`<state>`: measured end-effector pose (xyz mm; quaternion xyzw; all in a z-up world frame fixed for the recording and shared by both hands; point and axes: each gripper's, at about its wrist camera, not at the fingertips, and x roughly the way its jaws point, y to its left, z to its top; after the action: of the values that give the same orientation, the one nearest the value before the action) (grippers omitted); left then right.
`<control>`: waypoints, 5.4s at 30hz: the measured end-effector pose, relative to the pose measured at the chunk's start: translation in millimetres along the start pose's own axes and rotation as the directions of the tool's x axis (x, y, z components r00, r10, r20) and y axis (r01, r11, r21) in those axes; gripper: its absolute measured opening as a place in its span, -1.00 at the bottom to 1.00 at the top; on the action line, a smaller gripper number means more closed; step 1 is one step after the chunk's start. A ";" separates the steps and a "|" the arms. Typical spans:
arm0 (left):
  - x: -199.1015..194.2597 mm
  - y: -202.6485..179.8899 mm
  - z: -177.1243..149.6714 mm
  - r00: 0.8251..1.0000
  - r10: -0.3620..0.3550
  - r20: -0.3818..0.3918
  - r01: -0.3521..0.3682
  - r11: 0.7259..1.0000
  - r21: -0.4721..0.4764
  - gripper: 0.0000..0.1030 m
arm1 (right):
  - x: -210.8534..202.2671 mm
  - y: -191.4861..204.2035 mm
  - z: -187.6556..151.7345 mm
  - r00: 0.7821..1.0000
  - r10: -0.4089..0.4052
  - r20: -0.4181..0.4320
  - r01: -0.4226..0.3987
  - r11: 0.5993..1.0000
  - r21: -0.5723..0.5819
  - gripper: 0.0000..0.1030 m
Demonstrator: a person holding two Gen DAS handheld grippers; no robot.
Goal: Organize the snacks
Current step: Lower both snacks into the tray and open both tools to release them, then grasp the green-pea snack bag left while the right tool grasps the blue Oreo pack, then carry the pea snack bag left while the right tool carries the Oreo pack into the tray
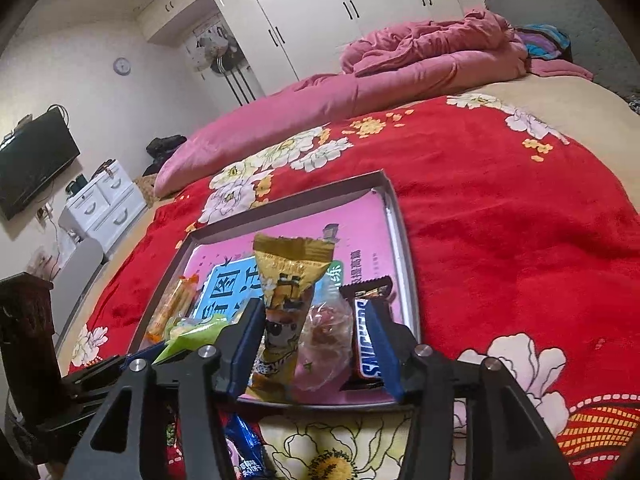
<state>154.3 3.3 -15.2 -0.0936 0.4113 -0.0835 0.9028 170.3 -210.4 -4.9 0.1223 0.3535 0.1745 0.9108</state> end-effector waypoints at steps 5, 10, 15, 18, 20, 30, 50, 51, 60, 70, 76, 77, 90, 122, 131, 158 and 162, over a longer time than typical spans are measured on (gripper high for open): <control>-1.9 1.4 -0.2 1.000 0.005 0.004 -0.005 1.000 0.000 0.06 | -3.2 -0.4 0.6 1.000 -0.015 0.006 0.015 1.000 -0.014 0.10; -3.6 3.2 0.0 1.000 0.012 0.006 -0.012 1.000 -0.001 0.11 | -5.0 -2.8 1.0 1.000 -0.029 0.009 0.029 0.999 -0.017 0.21; -6.2 5.1 -0.1 1.000 0.014 0.011 -0.014 1.000 -0.006 0.17 | -9.8 -4.2 0.5 0.999 -0.042 0.020 0.043 0.999 -0.024 0.25; -8.5 5.2 0.1 1.000 0.014 0.015 -0.014 1.000 -0.007 0.20 | -13.5 -5.9 1.0 0.999 -0.044 0.031 0.044 0.999 -0.022 0.27; -10.2 4.7 0.1 1.000 0.007 0.019 -0.007 1.000 -0.006 0.24 | -16.2 -7.6 1.3 0.998 -0.045 0.037 0.046 0.999 -0.017 0.27; -19.6 2.5 -1.7 0.999 -0.001 0.039 0.000 1.000 0.011 0.43 | -32.0 -6.3 2.0 0.997 -0.022 0.079 0.023 1.000 -0.015 0.42; -64.6 27.6 -8.4 0.992 -0.004 0.124 0.012 0.997 -0.070 0.49 | -44.9 32.1 -20.2 0.997 0.072 0.006 -0.070 0.984 -0.161 0.56; -66.0 31.6 -9.7 0.993 -0.005 0.120 0.015 0.996 -0.083 0.50 | -44.5 35.9 -23.1 0.997 0.081 -0.009 -0.081 0.981 -0.176 0.57; -67.7 57.2 -27.9 0.999 -0.008 0.033 0.013 0.987 -0.158 0.50 | -32.6 66.1 -50.2 0.983 0.105 -0.151 -0.148 0.939 -0.311 0.58; -44.2 49.1 -42.1 0.996 0.022 -0.082 -0.031 0.993 -0.117 0.50 | -12.5 82.9 -76.4 0.972 0.002 -0.237 -0.109 0.893 -0.437 0.58; -27.6 50.5 -46.4 0.989 0.039 -0.141 -0.057 0.991 -0.124 0.50 | 2.5 87.9 -88.8 0.959 -0.062 -0.275 -0.085 0.868 -0.490 0.58; -26.3 50.1 -46.5 0.988 0.044 -0.146 -0.062 0.991 -0.121 0.50 | 4.5 89.0 -90.3 0.958 -0.072 -0.276 -0.079 0.863 -0.500 0.58; -13.2 39.8 -49.6 0.979 0.083 -0.187 -0.096 0.993 -0.063 -0.16 | 13.5 90.6 -98.4 0.945 -0.063 -0.321 -0.115 0.855 -0.506 0.09; -51.6 30.4 -18.6 0.996 0.073 0.048 -0.073 0.997 0.003 -0.29 | -49.8 31.4 -27.6 1.000 -0.028 -0.004 0.027 0.976 -0.215 0.05; -38.4 33.2 -12.3 0.996 0.076 0.043 -0.075 0.997 -0.008 -0.29 | -44.5 21.5 -22.5 0.999 -0.047 0.009 0.048 0.983 -0.175 0.05; -17.9 34.6 -3.5 0.999 0.050 0.019 -0.049 0.998 -0.038 -0.29 | -4.6 14.9 -14.1 0.997 -0.075 -0.030 0.071 0.990 -0.122 0.06; -15.1 33.9 -2.7 0.998 0.056 0.018 -0.055 0.998 -0.041 -0.30 | 2.6 15.4 -13.1 0.996 -0.075 -0.036 0.071 0.990 -0.122 0.06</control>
<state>144.9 39.3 -14.1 -0.1015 0.4069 -0.0492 0.9065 159.6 -194.0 -10.6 0.0506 0.3651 0.1645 0.9149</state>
